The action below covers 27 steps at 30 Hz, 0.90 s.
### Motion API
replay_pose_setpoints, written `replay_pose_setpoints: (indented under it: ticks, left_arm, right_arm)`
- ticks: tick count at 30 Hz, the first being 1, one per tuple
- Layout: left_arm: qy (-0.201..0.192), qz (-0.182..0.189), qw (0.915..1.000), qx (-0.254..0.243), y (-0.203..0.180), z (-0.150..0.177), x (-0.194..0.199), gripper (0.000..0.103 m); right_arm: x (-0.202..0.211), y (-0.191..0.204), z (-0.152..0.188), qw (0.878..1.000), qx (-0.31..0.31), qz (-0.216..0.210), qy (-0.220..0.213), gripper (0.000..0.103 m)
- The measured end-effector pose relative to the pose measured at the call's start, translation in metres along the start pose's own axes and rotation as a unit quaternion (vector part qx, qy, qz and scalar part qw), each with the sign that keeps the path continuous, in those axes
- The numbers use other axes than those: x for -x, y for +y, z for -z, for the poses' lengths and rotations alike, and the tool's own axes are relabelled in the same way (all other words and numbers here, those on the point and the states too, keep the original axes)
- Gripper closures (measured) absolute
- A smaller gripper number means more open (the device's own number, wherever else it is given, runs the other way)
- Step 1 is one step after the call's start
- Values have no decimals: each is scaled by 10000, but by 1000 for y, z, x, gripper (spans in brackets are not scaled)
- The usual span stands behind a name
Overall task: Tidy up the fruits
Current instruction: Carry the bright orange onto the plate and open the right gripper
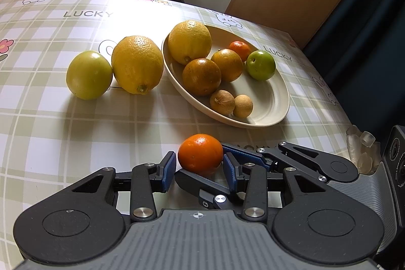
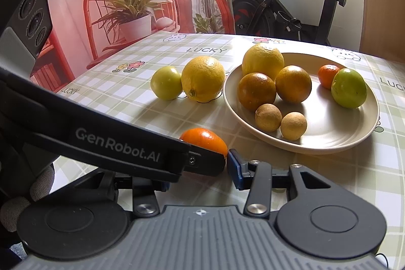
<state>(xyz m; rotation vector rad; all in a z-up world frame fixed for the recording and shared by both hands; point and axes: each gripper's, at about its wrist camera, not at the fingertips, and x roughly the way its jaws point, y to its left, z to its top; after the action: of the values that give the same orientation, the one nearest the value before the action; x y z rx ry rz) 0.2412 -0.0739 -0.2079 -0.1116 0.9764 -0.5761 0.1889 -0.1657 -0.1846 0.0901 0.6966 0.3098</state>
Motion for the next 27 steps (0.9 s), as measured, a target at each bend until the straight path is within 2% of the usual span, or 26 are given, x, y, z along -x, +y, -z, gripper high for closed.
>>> replay_pose_setpoints:
  ticks: [6,13,21,27]
  left_arm:
    - [40,-3,10000,-49,-2,1,0,60]
    - [-112,-1,9988,-469,-21,-7,8,60]
    - [-222,96,9944,-1031,-49,-36,7,60]
    - [-224,166,9941,-1046,-57,-55,-7,60]
  right_arm:
    - [3,1,1,10000,19,26,-9,57]
    - [19,1,1,9994,34,166,-318,57]
    - [35,-18,-14,9970,-153,402,-645,57]
    - [32,-36,-28,9961,-147,559,-670,57]
